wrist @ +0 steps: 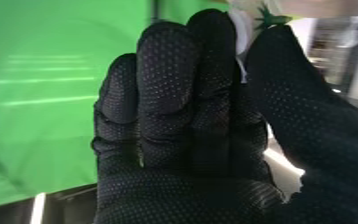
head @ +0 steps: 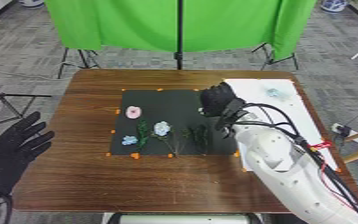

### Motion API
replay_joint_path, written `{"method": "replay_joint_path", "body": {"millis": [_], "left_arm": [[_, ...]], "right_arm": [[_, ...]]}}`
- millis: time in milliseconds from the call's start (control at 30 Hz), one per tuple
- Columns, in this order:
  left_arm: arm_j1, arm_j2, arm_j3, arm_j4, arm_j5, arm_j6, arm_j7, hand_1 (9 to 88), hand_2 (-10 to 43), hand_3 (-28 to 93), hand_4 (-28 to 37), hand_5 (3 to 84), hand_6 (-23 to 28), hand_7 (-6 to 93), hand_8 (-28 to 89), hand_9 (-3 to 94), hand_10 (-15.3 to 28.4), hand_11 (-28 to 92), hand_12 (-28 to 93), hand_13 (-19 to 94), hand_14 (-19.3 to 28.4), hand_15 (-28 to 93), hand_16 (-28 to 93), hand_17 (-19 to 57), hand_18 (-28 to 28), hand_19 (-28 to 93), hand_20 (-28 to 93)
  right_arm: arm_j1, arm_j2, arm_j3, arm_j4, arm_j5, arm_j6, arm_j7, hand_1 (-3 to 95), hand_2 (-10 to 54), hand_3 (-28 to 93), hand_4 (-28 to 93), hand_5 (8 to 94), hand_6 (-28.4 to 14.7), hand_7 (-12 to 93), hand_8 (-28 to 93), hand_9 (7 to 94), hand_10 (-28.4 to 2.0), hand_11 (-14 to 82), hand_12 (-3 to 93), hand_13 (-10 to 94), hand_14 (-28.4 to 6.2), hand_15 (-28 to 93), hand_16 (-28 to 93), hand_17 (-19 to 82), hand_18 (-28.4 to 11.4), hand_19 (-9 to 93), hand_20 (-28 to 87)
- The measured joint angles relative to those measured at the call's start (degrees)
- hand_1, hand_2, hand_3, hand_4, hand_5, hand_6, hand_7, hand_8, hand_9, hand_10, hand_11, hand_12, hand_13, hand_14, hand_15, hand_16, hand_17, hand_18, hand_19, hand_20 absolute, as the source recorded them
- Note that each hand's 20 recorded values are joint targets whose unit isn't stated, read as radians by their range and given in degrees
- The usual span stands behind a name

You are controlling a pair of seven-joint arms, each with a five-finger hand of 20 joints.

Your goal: Arrange flowers

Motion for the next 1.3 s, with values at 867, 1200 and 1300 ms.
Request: {"method": "replay_joint_path", "body": {"millis": [867,1200,1300], "left_arm": [[-0.6,-0.52,0.4,0.07,0.09,-0.04,-0.14,23.3,-5.1,70,-28.3,28.6,0.6,22.8,-11,22.8,10.0,21,16,21,13.8,30,1,-10.3,23.2,45,6],[-0.5,-0.69,0.39,0.07,0.09,-0.04,-0.15,23.5,-4.9,70,-28.3,28.7,0.7,22.8,-11,22.8,9.9,21,15,21,13.9,30,1,-10.3,23.2,45,6],[-0.5,-0.69,0.37,0.07,0.05,-0.02,-0.09,23.4,-4.9,70,-28.3,28.7,0.6,22.9,-11,22.8,9.9,21,16,21,13.9,30,1,-10.3,23.1,45,6]], "right_arm": [[2.1,-7.2,-5.2,4.1,-5.1,-2.1,-0.1,40.2,-9.5,84,-28,67.5,1.5,46,-13,79.4,-3.7,23.9,48.1,71,-1.8,54,33,25,-16.5,74,41],[-0.4,-7.2,-2.6,0.2,-5.0,-7.5,-1.5,31.3,-9.5,86,-28,66.1,1.9,39,-12,70.7,-6.2,38.9,34.8,67,-3.4,59,24,23,-17.2,73,43],[-2.3,-6.9,0.0,-3.0,-2.1,-9.4,-1.7,27.8,-9.5,88,-28,65.2,2.3,36,-21,68.0,-7.2,43.7,28.7,66,-3.8,59,24,22,-17.4,73,43]]}}
